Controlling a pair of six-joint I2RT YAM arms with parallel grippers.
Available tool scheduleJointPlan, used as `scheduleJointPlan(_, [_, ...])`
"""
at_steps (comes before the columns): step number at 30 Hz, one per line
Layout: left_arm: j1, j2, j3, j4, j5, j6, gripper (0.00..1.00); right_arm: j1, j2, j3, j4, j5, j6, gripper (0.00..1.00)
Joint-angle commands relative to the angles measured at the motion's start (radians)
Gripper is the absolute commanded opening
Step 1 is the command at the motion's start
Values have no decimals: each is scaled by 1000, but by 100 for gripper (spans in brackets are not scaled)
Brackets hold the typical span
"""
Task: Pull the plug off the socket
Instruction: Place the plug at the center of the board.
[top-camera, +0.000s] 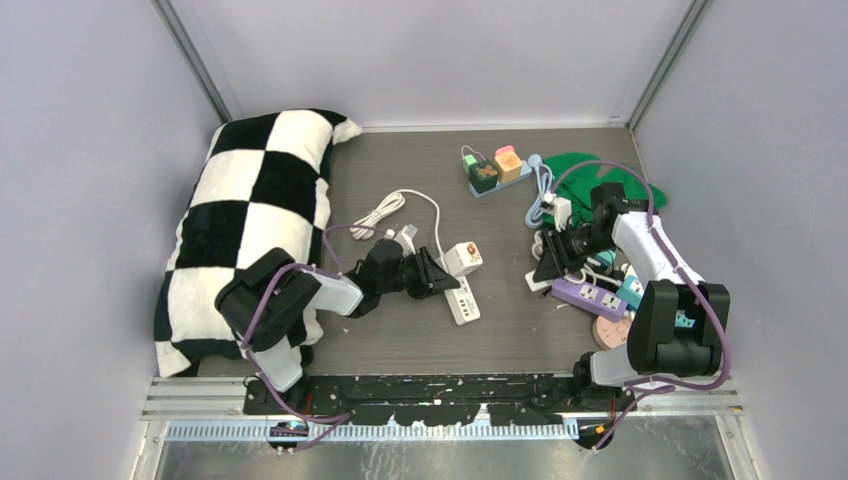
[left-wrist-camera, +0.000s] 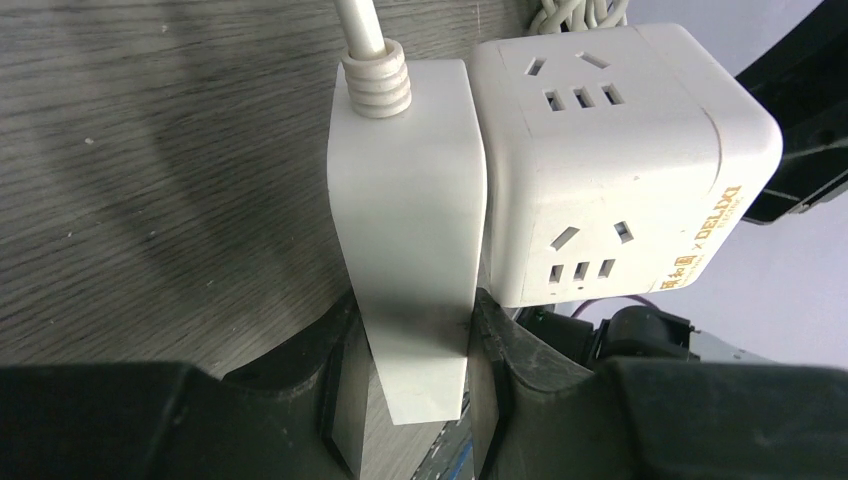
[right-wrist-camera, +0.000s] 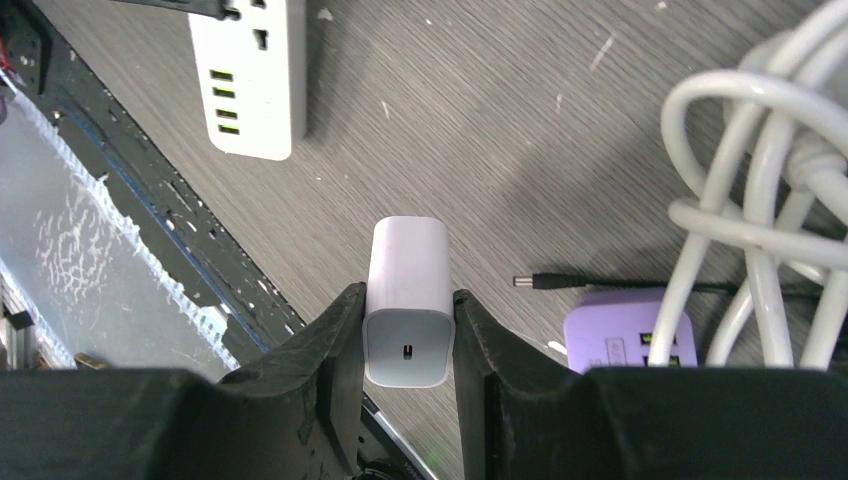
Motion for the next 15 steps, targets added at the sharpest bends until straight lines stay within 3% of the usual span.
scheduleJointPlan(1, [9,-55,28,-101,-2,174,0,-14,-14,-8,-14,24,-18,1])
scheduleJointPlan(15, [18,-175,51,-253,-20,314,0,-16,32,-2,-9,4,-10,1])
